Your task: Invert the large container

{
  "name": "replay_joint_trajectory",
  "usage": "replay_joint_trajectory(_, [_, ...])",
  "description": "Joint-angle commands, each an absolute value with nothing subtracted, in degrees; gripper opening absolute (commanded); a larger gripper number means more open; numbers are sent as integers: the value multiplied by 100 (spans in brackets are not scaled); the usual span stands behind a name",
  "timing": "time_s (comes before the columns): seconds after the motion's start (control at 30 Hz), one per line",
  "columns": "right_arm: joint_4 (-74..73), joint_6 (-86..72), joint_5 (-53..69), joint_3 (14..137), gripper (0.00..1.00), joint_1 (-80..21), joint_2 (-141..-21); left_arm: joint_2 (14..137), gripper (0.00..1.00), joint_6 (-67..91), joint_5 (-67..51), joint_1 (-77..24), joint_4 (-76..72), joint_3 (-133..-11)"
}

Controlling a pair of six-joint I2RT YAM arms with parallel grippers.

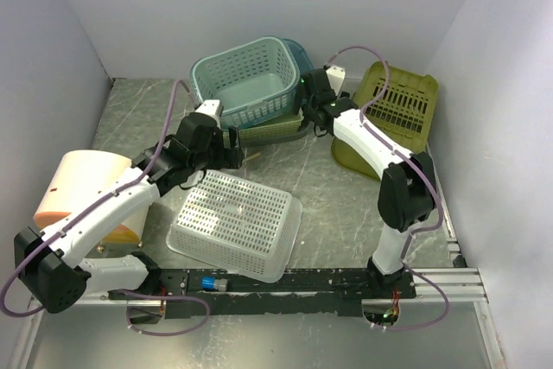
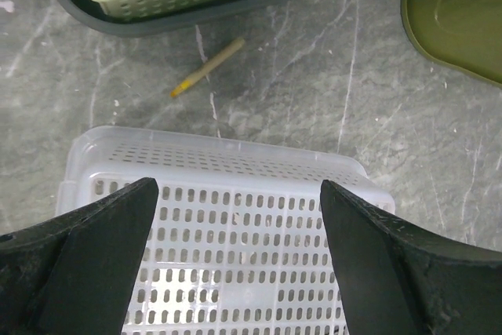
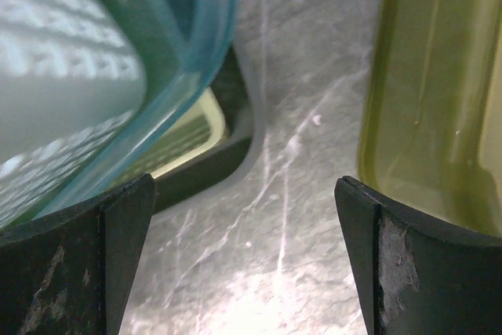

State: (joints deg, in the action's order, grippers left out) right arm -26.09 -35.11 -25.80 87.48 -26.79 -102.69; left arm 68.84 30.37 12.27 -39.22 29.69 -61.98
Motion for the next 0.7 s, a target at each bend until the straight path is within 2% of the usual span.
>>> replay_joint_trajectory(0.0, [-3057,-3613,-3041,9016,99,-2269,-10613,7013,96,2760,1250,-3725,3439,-6508])
replay_joint_trajectory(0.17, [-3939,-4308,-3858,8863,100,-2144,-10404,6890,96,2757,930,-3726,3155,-6303])
replay_joint_trajectory(0.37, [-3895,-4873,-4314,7216,100,-2096,-9010,7009,96,2548,789,-3724,3040,-6436])
replay_joint_trajectory(0.47, [-3723,-4562,-3903,6914,99,-2106,-8524,7172,96,2334,937,-3726,3056,-6720])
replay_joint_trajectory(0.67, [-2684,-3442,-2208,6412,99,-2228,-7704,7679,96,1427,815,-3726,2736,-7467])
